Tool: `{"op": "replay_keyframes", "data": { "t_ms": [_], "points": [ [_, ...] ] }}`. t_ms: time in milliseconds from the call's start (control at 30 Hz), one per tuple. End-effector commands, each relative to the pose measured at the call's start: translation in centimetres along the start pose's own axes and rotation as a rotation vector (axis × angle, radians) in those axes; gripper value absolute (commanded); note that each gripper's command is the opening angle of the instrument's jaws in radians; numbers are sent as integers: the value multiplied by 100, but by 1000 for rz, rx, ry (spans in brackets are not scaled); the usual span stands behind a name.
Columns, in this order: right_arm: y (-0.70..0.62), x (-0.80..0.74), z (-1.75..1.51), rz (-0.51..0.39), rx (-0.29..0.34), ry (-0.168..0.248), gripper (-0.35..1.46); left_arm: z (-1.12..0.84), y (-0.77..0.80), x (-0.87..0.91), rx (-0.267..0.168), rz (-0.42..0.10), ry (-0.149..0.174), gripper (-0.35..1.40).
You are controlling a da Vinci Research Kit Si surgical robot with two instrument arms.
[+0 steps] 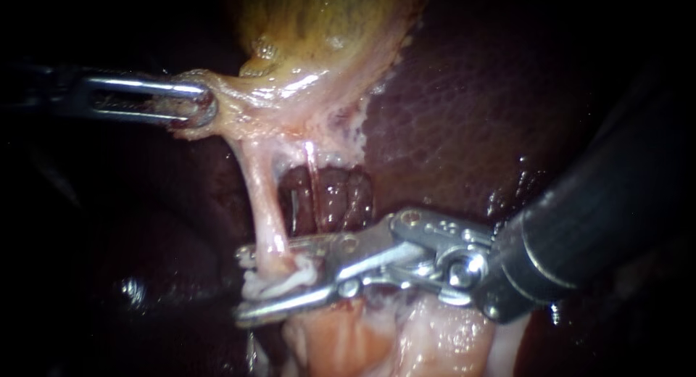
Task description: Clipping second clip left tube
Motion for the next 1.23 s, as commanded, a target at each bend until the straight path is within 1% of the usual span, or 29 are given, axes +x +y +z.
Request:
{"op": "replay_keyframes", "data": {
  "t_ms": [33, 133, 433, 600, 667, 733, 900, 1033, 1233],
  "points": [
    [1, -1, -1, 1, -1, -1, 44, 0, 0, 0, 0, 0, 0, -35],
    [2, -1, -2, 1, -1, -1, 34, 0, 0, 0, 0, 0, 0, -35],
    [4, -2, -4, 1, 2, -2, -6, 0, 0, 0, 0, 0, 0, -35],
    [5, -2, -4, 1, 4, -3, -20, 0, 0, 0, 0, 0, 0, -35],
    [5, -2, -5, 0, 5, -4, -23, 0, 0, 0, 0, 0, 0, -35],
    [6, -2, -5, 6, 5, -4, -33, 0, 0, 0, 0, 0, 0, -35],
    [6, 0, -10, 14, 8, -1, -35, 0, 0, 1, 0, 0, 0, -35],
    [8, 3, -13, 16, 12, -7, -35, 1, -1, 1, 0, 0, 0, -35],
    [10, 2, -14, 14, 18, -10, -35, 1, -1, 1, 0, 0, 0, -35]
  ]
}}
